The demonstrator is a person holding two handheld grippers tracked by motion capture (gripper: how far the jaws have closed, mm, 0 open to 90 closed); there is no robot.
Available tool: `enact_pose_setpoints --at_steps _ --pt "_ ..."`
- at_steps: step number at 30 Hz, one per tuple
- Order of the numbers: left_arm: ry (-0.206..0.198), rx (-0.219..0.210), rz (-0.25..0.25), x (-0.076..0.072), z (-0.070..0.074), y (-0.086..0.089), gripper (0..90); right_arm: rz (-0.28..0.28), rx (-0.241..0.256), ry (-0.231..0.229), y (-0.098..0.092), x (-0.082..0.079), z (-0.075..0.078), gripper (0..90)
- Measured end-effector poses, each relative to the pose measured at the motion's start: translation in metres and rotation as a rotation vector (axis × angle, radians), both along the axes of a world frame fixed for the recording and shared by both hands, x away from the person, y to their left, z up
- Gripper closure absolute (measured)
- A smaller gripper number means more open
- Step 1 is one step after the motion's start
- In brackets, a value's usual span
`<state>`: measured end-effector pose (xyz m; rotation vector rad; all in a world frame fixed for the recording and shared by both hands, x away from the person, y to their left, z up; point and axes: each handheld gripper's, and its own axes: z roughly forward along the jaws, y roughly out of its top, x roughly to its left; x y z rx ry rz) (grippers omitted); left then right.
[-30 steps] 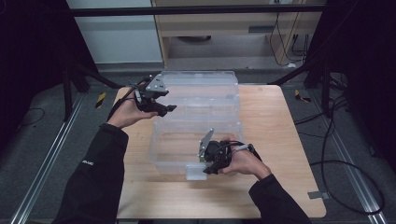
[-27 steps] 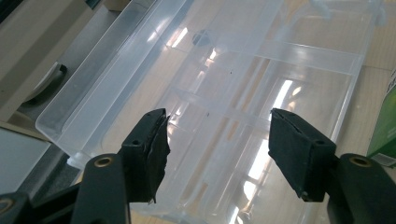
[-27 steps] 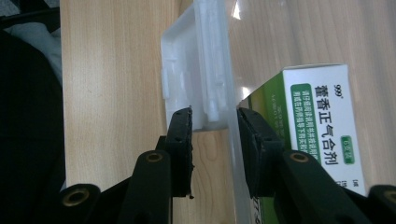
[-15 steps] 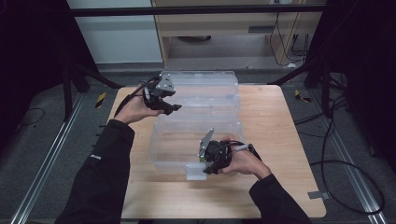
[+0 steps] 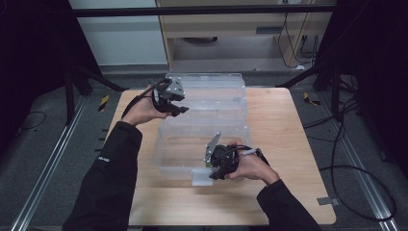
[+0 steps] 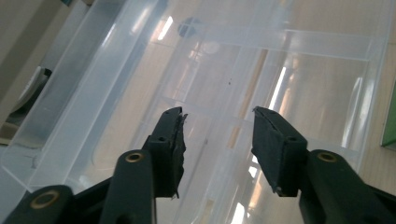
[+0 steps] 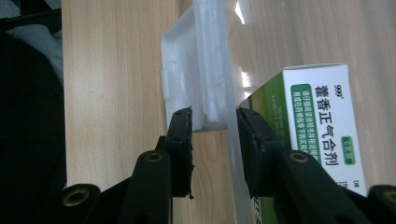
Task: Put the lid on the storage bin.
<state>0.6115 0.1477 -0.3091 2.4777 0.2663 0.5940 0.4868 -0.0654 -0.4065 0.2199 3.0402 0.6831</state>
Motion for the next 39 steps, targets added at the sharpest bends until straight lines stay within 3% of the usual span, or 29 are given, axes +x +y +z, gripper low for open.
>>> enact_pose_setpoints --at_steps 5,24,29,32,36,39 --pt "0.002 0.054 -0.013 0.003 -0.005 -0.002 61.5 0.0 0.0 0.001 0.0 0.0 0.0 67.2" --pt "0.009 0.118 -0.022 0.01 -0.005 -0.007 71.2 -0.002 0.001 0.007 0.0 0.001 0.0 67.2" --pt "0.015 0.145 -0.027 0.01 -0.004 -0.011 71.3 -0.003 0.001 0.007 0.0 0.001 0.0 67.2" --pt "0.011 0.14 -0.036 0.01 -0.005 -0.013 68.5 -0.005 0.0 0.008 0.0 0.001 0.0 67.2" --pt "0.008 0.168 -0.048 0.009 -0.004 -0.018 64.9 -0.004 0.001 0.006 0.0 0.001 0.0 67.2" --pt "-0.003 0.172 -0.042 0.01 -0.004 -0.019 68.4 -0.005 0.001 0.006 0.0 0.0 0.0 67.1"
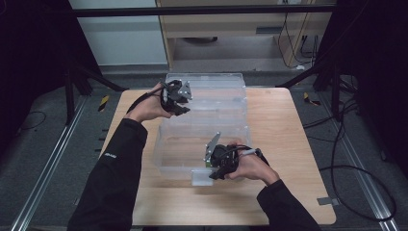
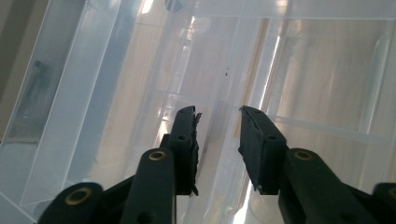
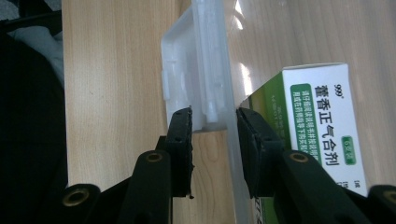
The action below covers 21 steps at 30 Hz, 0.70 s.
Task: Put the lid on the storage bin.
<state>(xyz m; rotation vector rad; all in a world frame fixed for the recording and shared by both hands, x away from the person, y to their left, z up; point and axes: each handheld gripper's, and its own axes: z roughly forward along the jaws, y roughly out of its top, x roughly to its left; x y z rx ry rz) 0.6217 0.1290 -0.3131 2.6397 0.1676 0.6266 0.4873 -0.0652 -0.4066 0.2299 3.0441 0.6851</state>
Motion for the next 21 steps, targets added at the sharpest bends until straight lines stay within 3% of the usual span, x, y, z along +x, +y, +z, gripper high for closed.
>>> enact_pose_setpoints --at_steps 8,14,21 --pt "0.01 0.019 0.0 -0.0005 0.0025 -0.0005 75.4 -0.007 -0.001 0.0 0.0003 0.0 0.0 67.1" --pt "0.022 0.058 -0.018 -0.0016 0.0065 -0.0033 80.3 -0.009 -0.001 0.001 0.0005 0.0003 0.0 67.1" --pt "0.008 0.103 -0.036 -0.0052 0.0092 -0.0073 82.8 -0.02 -0.003 0.005 0.0009 0.0 0.0001 67.3"
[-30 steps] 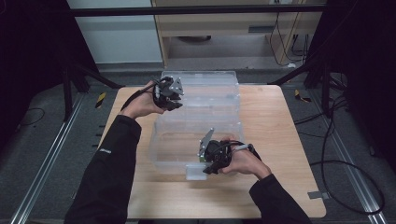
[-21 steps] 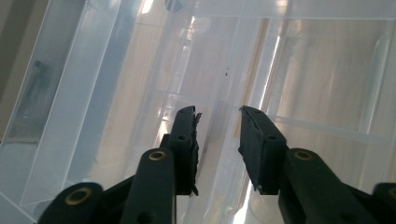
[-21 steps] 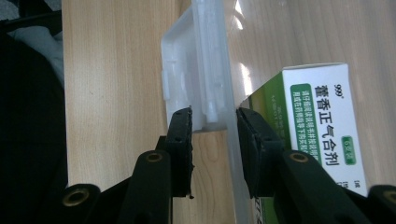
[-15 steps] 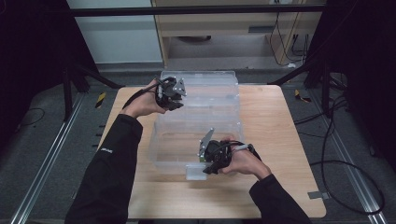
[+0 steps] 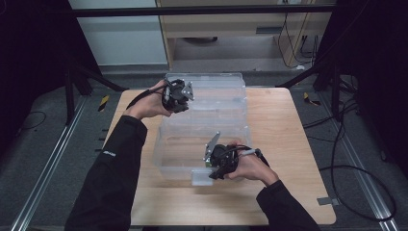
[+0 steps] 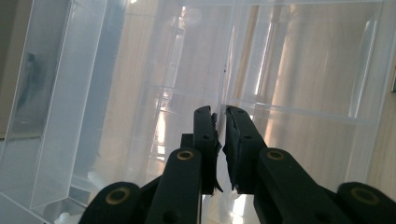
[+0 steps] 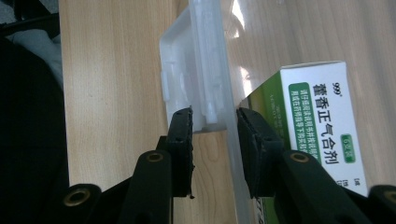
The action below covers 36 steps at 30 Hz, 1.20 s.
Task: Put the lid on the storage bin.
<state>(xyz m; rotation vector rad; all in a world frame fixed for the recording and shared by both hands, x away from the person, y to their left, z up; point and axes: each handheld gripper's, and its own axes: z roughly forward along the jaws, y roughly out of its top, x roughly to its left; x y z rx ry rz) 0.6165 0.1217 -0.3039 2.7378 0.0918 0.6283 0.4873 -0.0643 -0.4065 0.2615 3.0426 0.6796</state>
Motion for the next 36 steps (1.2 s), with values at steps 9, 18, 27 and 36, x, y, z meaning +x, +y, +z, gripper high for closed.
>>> enact_pose_setpoints --at_steps 9,18,27,36 --pt "0.018 0.003 -0.01 -0.001 0.003 0.0 84.9 -0.006 -0.007 -0.003 0.001 0.0 0.0 67.3" --pt "0.006 0.018 -0.02 -0.013 0.006 -0.001 85.6 -0.017 -0.01 -0.004 0.001 -0.002 0.0 67.4" --pt "-0.001 0.002 -0.04 -0.033 0.01 0.003 86.3 -0.017 -0.018 -0.004 0.002 -0.003 0.0 67.4" --pt "-0.003 -0.013 -0.053 -0.05 0.011 0.007 87.0 -0.018 -0.021 -0.012 0.002 -0.004 0.0 67.3"
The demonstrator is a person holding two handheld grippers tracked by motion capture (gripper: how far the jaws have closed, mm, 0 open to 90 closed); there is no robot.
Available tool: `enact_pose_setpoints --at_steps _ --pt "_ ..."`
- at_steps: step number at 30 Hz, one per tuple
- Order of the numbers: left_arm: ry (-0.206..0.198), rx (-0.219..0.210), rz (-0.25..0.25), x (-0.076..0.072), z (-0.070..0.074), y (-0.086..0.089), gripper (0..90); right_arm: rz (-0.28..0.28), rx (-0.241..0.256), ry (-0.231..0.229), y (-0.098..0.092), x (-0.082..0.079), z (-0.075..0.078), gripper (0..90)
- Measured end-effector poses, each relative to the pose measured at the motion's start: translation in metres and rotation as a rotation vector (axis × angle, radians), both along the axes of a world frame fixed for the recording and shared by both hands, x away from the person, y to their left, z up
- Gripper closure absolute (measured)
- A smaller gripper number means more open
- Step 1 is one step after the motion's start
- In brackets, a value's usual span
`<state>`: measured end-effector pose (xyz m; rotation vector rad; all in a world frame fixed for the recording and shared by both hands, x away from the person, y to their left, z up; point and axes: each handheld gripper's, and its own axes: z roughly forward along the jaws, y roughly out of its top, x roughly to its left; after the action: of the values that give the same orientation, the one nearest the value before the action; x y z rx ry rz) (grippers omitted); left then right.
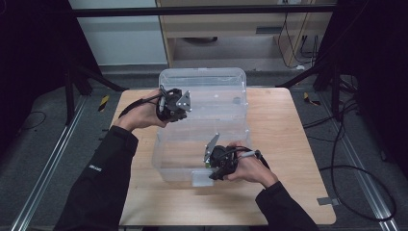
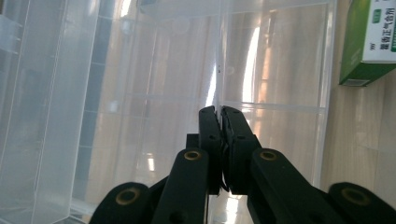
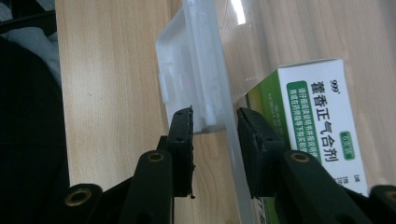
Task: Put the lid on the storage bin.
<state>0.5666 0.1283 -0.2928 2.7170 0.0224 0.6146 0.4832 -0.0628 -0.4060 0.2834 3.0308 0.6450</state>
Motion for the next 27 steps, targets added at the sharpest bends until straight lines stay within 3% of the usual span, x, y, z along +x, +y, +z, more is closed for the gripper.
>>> enact_pose_setpoints --at_steps 27 --pt "-0.01 -0.044 -0.022 -0.04 -0.007 0.008 87.0 0.006 0.003 -0.002 0.0 -0.001 0.0 66.9"
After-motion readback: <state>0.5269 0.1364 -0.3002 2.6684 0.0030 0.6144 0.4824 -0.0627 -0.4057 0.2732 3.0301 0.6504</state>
